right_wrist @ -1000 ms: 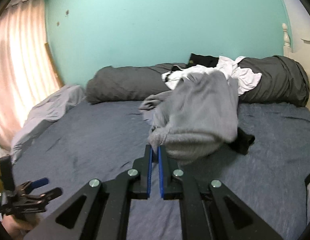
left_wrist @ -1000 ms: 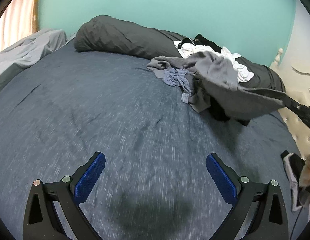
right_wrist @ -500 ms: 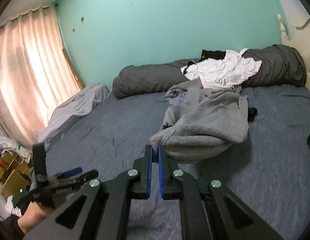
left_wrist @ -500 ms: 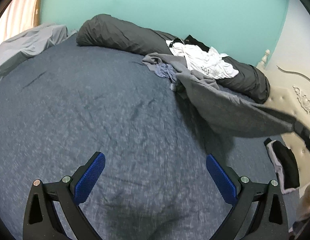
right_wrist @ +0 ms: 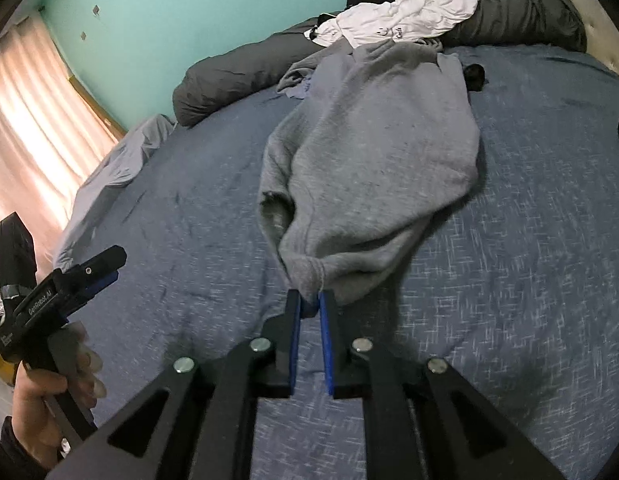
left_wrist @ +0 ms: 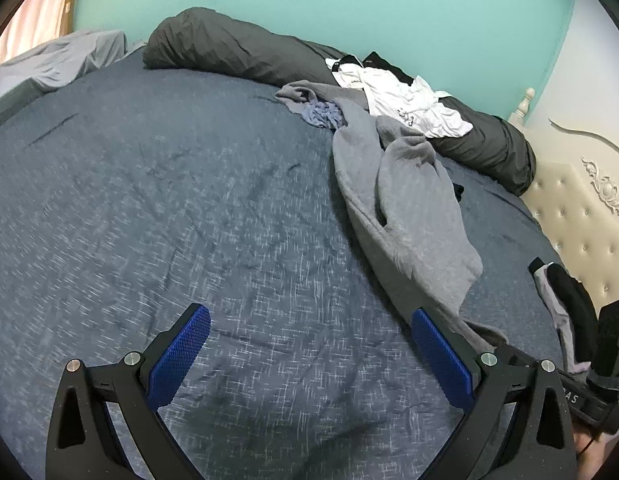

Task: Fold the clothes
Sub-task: 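Drag the grey sweatshirt out of the pile with the right tool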

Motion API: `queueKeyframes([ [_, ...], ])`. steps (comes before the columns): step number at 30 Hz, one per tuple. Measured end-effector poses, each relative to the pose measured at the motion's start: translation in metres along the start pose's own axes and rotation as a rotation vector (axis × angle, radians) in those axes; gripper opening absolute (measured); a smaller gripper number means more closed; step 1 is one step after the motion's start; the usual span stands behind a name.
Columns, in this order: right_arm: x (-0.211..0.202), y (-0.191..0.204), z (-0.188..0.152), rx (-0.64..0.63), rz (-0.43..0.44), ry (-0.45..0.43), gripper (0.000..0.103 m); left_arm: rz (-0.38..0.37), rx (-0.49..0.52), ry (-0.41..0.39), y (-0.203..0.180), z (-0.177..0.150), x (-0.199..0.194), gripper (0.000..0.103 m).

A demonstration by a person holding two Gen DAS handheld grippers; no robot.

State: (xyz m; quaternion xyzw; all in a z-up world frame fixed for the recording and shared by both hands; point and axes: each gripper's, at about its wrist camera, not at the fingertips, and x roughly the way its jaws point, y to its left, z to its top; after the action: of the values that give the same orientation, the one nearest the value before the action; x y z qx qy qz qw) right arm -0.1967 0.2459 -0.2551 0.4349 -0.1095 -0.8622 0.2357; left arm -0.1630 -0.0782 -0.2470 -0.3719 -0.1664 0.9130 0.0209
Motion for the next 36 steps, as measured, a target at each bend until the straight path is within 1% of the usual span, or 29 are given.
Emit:
queueKeyframes([
  [2,-0.004,-0.003,0.002,-0.003,-0.011,-0.022,0.029,-0.005,-0.005,-0.002,0.002,-0.005,0.006,0.103],
  [4,-0.012,-0.003,0.005,-0.022,-0.019,-0.061,0.036,-0.005,-0.008,0.004,0.004,-0.008,0.012,0.103],
  [5,-0.015,-0.003,0.008,-0.036,-0.036,-0.081,0.044,-0.005,-0.009,0.006,0.005,-0.009,0.015,0.103],
  [7,-0.016,-0.005,0.014,-0.046,-0.052,-0.101,0.055,-0.004,-0.011,0.009,0.006,-0.01,0.019,0.103],
  [10,-0.002,-0.005,0.024,-0.042,-0.067,-0.07,0.056,0.003,-0.015,0.008,0.007,-0.009,0.022,0.103],
  [12,0.015,-0.001,0.025,-0.057,-0.074,-0.037,0.057,0.009,-0.014,0.007,0.01,-0.008,0.023,0.103],
  [14,0.036,0.002,0.024,-0.06,-0.086,0.013,0.059,0.02,-0.016,0.007,0.014,-0.009,0.026,0.103],
  [17,0.065,0.005,0.021,-0.045,-0.128,0.074,0.061,0.033,-0.028,0.02,0.02,-0.011,0.03,0.103],
  [20,0.087,0.005,0.018,-0.027,-0.122,0.112,0.061,0.039,-0.028,0.025,0.023,-0.011,0.033,0.103],
  [22,0.096,0.008,0.015,-0.05,-0.131,0.13,0.061,0.04,-0.024,0.024,0.024,-0.012,0.033,0.103],
  [23,0.1,0.009,0.013,-0.071,-0.132,0.142,0.055,0.039,-0.025,0.023,0.024,-0.012,0.034,0.103],
  [24,0.102,0.01,0.012,-0.088,-0.134,0.149,0.03,0.037,-0.026,0.024,0.025,-0.013,0.034,0.103],
  [26,0.098,0.009,0.01,-0.109,-0.149,0.143,0.01,0.033,-0.029,0.03,0.025,-0.014,0.035,0.103],
  [27,0.096,0.007,0.009,-0.11,-0.154,0.14,0.005,0.032,-0.026,0.032,0.024,-0.015,0.036,0.103],
  [32,0.072,-0.013,0.004,-0.107,-0.188,0.124,0.002,0.028,-0.009,0.035,0.018,-0.017,0.037,0.103],
  [36,0.059,-0.025,0.001,-0.096,-0.236,0.135,0.002,0.028,-0.012,0.036,0.018,-0.018,0.036,0.103],
])
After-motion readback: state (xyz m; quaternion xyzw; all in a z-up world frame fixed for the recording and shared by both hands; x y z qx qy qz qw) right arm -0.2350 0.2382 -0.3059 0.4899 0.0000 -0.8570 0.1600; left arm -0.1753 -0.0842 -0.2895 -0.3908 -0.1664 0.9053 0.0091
